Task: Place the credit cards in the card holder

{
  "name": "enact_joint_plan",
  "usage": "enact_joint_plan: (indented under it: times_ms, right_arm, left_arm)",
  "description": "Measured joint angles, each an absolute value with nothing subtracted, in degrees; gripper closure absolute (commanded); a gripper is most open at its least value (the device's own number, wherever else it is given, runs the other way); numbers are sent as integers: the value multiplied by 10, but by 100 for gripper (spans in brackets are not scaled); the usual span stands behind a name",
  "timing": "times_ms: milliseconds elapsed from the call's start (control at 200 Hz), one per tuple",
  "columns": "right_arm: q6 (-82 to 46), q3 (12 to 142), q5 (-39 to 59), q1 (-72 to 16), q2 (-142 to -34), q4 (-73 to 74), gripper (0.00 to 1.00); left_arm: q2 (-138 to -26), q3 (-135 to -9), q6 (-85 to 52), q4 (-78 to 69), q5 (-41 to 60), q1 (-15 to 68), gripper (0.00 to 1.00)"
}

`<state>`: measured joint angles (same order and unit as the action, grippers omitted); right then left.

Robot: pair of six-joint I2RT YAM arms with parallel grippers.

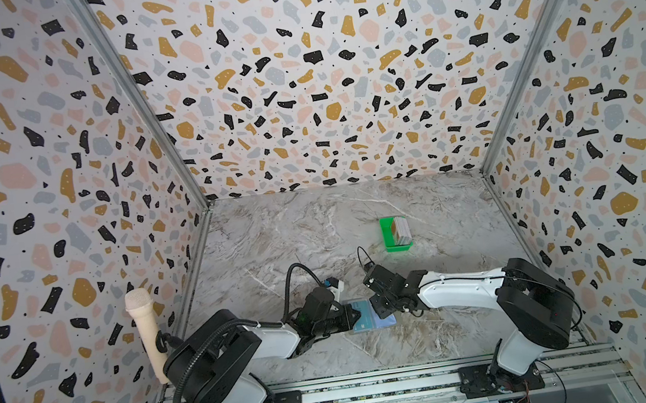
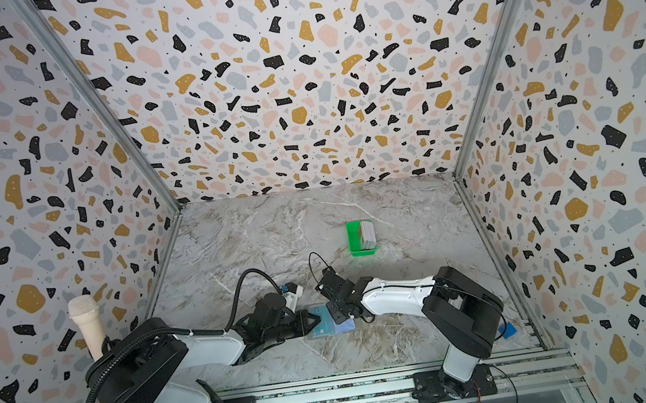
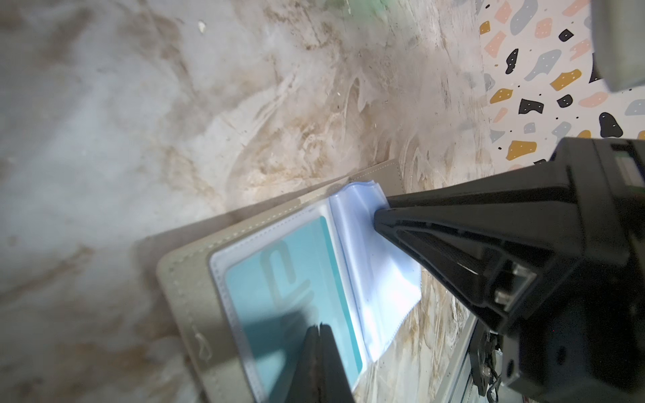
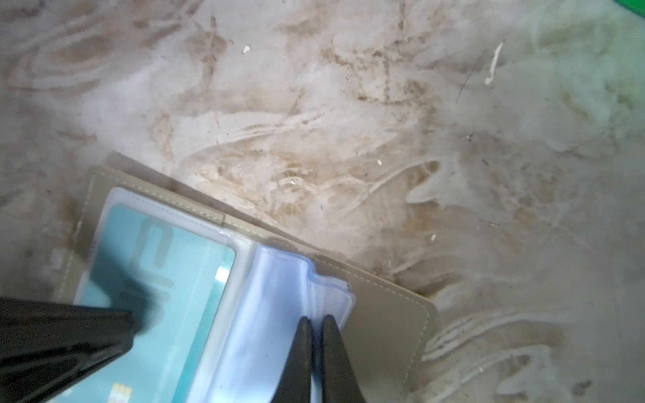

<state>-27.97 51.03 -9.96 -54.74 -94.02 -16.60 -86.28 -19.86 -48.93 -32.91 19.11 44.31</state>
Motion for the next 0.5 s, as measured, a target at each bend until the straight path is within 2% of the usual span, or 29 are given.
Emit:
enact_joint_plan:
  times_ms: [155,315,501]
  right_arm:
    - [-281,510,-96,-553,-915,-179,81]
    - [-287,510,-58,-553,-898,-170,59]
    - [-293,508,-5,-553,-896,-149,53]
  left_arm:
    - [-863,-199,-491,-329,193,443,100]
    - [-866,-199,-492,-333,195,443,100]
    - [-872,-199,-498,-342,204,443,100]
